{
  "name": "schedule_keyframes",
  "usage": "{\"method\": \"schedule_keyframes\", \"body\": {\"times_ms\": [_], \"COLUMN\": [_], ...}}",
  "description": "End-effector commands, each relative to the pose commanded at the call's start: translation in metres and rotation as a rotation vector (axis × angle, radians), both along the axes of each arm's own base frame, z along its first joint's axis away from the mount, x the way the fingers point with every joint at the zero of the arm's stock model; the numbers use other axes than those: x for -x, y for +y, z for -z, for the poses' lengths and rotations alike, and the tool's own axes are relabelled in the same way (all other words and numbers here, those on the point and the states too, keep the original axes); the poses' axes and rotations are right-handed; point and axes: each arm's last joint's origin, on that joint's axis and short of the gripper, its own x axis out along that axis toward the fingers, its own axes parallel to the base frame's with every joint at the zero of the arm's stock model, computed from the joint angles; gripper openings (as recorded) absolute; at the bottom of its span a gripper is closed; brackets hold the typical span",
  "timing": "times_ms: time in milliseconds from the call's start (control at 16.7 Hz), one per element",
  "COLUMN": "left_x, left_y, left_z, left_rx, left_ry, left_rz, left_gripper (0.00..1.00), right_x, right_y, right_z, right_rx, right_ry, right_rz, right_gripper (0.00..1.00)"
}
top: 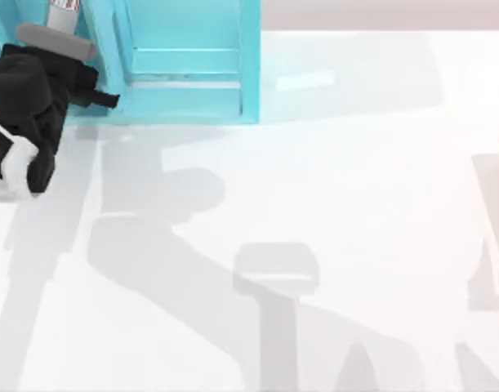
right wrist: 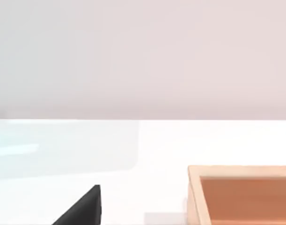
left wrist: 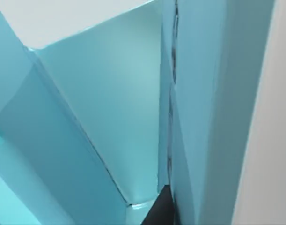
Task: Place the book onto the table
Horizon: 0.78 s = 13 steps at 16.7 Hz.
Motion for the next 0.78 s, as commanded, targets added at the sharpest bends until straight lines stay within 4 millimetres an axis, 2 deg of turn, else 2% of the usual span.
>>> {"method": "schedule_keyframes", "body": {"times_ms": [540,660,780], "left_x": [0.002,0.004,0.011], "left_y": [0.003,0.002,0.0], "left_z": [0.004,-0.005,-0.025], "left_rx": [-0.007,-0.009,-0.01], "left_ry": [0.015,0.015,0.017], "left_rz": [-0.006,-0.003,-0.001], "left_gripper": [0.0,0.0,0.0], "right_x": [0.0,0.0,0.0], "right_y": [0.0,0.0,0.0], "right_z": [0.0,0.0,0.0], "right_rx": [0.0,0.0,0.0], "right_ry": [0.0,0.0,0.0], "right_rz": [0.0,0.0,0.0], "right_gripper": [1.0,1.0,1.0]}}
